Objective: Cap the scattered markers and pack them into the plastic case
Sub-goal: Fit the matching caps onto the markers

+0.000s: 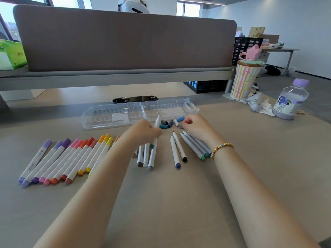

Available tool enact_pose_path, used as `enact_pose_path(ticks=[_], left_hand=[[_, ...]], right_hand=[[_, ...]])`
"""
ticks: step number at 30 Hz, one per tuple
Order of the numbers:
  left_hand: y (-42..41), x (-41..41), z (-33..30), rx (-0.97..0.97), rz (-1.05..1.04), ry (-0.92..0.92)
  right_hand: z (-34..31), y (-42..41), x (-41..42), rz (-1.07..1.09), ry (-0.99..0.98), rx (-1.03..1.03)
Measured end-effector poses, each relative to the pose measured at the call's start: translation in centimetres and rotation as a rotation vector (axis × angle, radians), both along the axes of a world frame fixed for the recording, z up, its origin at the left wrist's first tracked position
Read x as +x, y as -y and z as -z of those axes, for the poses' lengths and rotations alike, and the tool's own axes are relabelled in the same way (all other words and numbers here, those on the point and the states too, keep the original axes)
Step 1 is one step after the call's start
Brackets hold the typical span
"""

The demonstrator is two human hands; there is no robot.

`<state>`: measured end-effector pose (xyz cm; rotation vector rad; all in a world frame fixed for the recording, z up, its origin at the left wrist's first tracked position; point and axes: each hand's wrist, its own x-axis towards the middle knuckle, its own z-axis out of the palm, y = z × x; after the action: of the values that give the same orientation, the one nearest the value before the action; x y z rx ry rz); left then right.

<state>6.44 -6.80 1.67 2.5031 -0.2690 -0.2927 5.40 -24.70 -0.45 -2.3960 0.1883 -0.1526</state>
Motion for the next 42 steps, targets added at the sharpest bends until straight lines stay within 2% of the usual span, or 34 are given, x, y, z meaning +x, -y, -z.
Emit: enact_pose_path(ticks=[3,6,14,19,21,28,33,37,42], left_hand=[[-1.5,1.2,0.0,-0.182,-0.085,-0.072],[-1.9,1.7,0.6,-0.311,-0.131,-0.146],[-2.8,2.2,1.2,-0.426,-0.112,-0.216],[-3.6,2.6,1.1,-0.415,-0.119,-0.211],[-3.8,2.5,1.1,-0.379,-0.121,-0.189],[-3.5,2.6,0.7,-0.153,-0.056,-0.117],[-3.7,2.9,0.8,0.046,-0.049,-0.087],[-3.4,2.5,0.3,0.036,0.003,-0.067],[-2.5,1.7,-0.1,0.022,0.069,-0.039]], right_hand=[[0.3,-0.9,1.0,-0.014,0.039,-0.037],[1.0,-2.4,2.7,-0.068,0.095,-0.183],[2.0,-4.3,5.5,-0.124,0.149,-0.655],[1.8,-4.4,5.1,-0.142,0.181,-0.784],[1.6,-4.3,4.9,-0.142,0.170,-0.706],[-0.5,-3.5,4.4,-0.008,0.214,-0.006],[-1.2,-4.0,3.8,-0.086,0.165,0.262],[-1.6,-4.3,3.7,-0.022,0.056,0.637],[-1.1,-3.4,4.0,0.037,0.020,0.810]])
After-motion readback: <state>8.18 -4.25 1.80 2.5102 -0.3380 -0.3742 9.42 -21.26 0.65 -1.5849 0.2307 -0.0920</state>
